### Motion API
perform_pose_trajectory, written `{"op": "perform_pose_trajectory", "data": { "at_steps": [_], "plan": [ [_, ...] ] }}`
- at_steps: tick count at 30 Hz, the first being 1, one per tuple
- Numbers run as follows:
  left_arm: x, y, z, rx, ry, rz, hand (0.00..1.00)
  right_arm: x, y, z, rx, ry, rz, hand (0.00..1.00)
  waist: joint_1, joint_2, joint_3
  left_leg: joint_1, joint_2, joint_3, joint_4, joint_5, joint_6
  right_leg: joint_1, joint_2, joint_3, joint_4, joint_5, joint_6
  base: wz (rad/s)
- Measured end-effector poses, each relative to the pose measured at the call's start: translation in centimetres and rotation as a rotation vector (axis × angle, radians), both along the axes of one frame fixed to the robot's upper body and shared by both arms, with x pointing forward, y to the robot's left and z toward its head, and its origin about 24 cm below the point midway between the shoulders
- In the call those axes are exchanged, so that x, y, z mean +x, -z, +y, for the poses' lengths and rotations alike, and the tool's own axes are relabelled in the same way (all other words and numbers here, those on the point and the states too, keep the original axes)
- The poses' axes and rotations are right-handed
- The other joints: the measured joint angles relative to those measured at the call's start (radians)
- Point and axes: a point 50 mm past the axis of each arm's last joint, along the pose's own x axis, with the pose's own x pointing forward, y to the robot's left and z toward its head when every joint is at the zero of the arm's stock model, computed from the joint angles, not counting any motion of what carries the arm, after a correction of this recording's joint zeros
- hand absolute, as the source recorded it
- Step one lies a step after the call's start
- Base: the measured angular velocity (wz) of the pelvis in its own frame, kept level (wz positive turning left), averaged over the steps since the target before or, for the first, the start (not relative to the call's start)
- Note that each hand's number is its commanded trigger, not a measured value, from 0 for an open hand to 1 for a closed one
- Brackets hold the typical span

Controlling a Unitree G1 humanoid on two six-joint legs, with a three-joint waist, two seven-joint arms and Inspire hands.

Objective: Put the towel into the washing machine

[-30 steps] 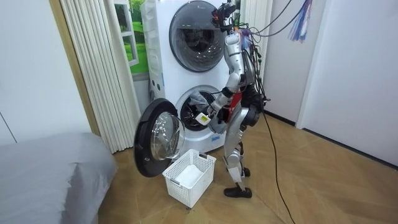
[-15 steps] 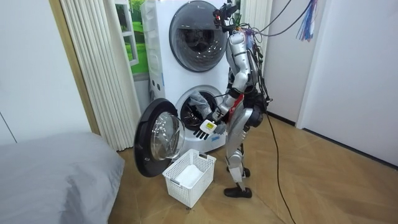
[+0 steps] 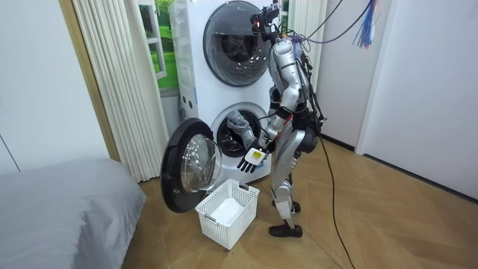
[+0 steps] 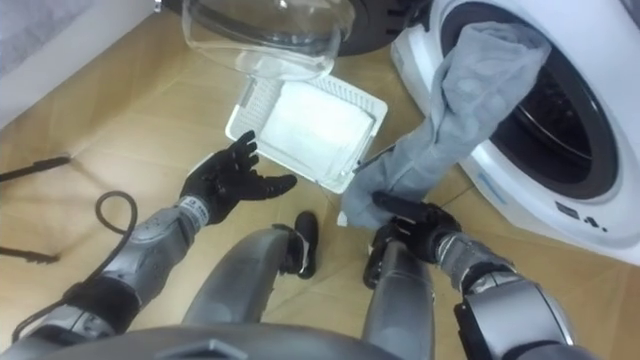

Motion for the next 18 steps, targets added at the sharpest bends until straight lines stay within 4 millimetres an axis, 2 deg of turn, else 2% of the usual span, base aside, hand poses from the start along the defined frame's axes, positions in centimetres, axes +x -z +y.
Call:
{"op": "perform_pose_trajectory", "data": {
  "at_steps": [3,8,13,18],
  "plan": [
    [0.1,-0.1,-0.8,-0.01,0.004,-0.001,0.0,0.2,-0.1,0.2,0.058,0.113,-0.018,1.0,-0.002,0.001,-0.0002,-0.003,-0.016,-0.008,0.006,0.001,0.002,-0.012,-0.014,0.001,0.026,-0.013,0.003,0.12],
    [-0.4,0.3,-1.4,0.012,0.015,0.027,0.0,0.3,-0.1,0.3,0.122,0.249,-0.029,1.0,-0.004,0.015,-0.0003,-0.01,-0.016,-0.006,0.003,0.003,0.005,-0.015,-0.014,0.006,0.028,-0.015,0.001,0.01],
    [-1.3,0.9,-1.3,0.023,-0.022,0.065,0.0,0.1,0.0,-0.1,0.17,0.376,-0.042,1.0,-0.004,0.026,-0.0047,-0.003,-0.015,0.016,-0.003,0.004,0.007,-0.02,-0.016,0.02,0.036,-0.016,0.002,-0.05],
    [-1.4,0.6,-1.4,0.021,-0.033,0.056,0.0,0.3,-0.3,-0.9,0.191,0.474,-0.054,1.0,-0.004,0.027,-0.0058,0.002,-0.017,0.034,-0.007,0.005,0.008,-0.034,-0.018,0.039,0.046,-0.017,0.004,-0.08]
  ]
}}
